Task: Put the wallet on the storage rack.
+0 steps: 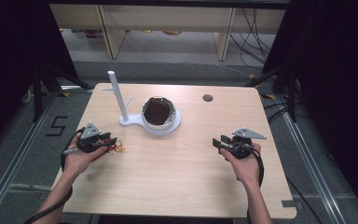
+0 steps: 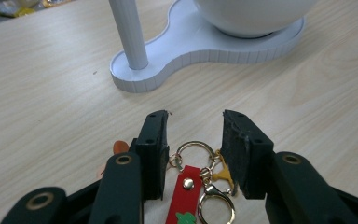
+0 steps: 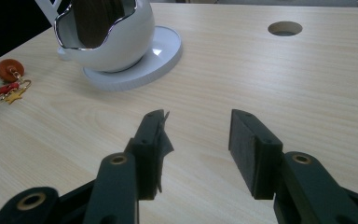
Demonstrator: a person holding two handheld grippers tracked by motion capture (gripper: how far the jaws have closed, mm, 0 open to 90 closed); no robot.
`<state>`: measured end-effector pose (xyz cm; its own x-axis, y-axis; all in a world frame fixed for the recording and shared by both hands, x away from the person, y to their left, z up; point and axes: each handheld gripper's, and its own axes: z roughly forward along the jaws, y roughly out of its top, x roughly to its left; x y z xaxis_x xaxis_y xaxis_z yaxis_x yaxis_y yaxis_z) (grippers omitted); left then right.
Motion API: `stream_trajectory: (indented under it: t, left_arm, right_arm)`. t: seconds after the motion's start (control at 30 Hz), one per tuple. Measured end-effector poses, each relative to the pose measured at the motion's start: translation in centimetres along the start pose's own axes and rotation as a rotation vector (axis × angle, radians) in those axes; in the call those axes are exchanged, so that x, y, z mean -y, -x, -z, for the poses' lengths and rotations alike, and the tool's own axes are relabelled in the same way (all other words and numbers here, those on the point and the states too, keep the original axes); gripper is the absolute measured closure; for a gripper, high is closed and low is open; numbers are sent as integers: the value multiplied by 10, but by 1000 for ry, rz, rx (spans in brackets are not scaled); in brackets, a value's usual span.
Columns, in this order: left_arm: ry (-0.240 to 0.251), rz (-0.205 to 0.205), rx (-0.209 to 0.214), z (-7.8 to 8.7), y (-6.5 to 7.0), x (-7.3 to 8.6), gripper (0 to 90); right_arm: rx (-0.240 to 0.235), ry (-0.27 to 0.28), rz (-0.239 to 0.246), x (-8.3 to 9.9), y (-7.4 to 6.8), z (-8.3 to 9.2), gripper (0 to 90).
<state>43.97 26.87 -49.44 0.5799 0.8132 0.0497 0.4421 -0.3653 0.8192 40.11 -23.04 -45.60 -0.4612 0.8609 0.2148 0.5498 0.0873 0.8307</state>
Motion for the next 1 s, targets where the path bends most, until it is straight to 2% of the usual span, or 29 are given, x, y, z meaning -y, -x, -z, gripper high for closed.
stream_trajectory:
  t: [0.13, 0.23, 0.27, 0.33, 0.37, 0.4, 0.43, 0.5, 0.53, 0.6, 0.7, 0.73, 0.8, 0.83, 0.87, 1.0]
  left_arm:
    - [-45, -14, 21, -8, -3, -4, 613]
    - [-46, -15, 36, -11, -2, -5, 615]
    - [-54, -13, 44, -12, -3, -4, 617]
    - [-55, -13, 46, -14, -4, -2, 627]
    - [-60, 1, 45, -14, -5, -1, 630]
    - [-66, 3, 48, -13, -6, -1, 631]
    - [-61, 8, 45, -12, -5, 0, 631]
    - [-62, 0, 53, -8, -4, 1, 631]
    - [-67, -11, 54, -6, -3, 3, 632]
    - [-79, -16, 63, -3, -4, 5, 636]
    - [-89, -16, 59, -3, -5, 8, 637]
    - [-90, -15, 57, -4, -5, 8, 635]
    - [-93, -14, 71, -6, -5, 7, 624]
    - [-116, -43, 77, -7, -6, 6, 612]
    - [-111, -34, 76, -9, -5, 5, 598]
    - [-157, -80, 88, -15, -4, 3, 560]
  right_arm:
    - [0, 5, -3, 0, -1, -1, 566]
    - [9, 14, 4, 0, 1, -1, 566]
    - [1, -4, -5, 0, 0, 0, 566]
    - [0, 0, -7, 0, 0, 0, 566]
    - [1, -2, -6, 0, 0, 0, 565]
    - [10, 5, 41, 0, 3, 1, 564]
    - [-6, 3, 26, 0, 2, 0, 564]
    - [9, 4, 44, -1, 3, 1, 563]
    - [-5, 0, 28, 0, 2, 0, 563]
    - [16, -6, 45, -1, 3, 2, 563]
    - [16, -3, 43, 0, 3, 0, 561]
    - [4, -10, -1, 1, 0, -1, 559]
    - [4, -13, 4, 1, -1, -1, 558]
    - [2, -12, 2, 0, -1, -1, 558]
    - [0, -9, 5, 0, -2, -2, 557]
    - [-4, -9, 9, 0, -2, -1, 556]
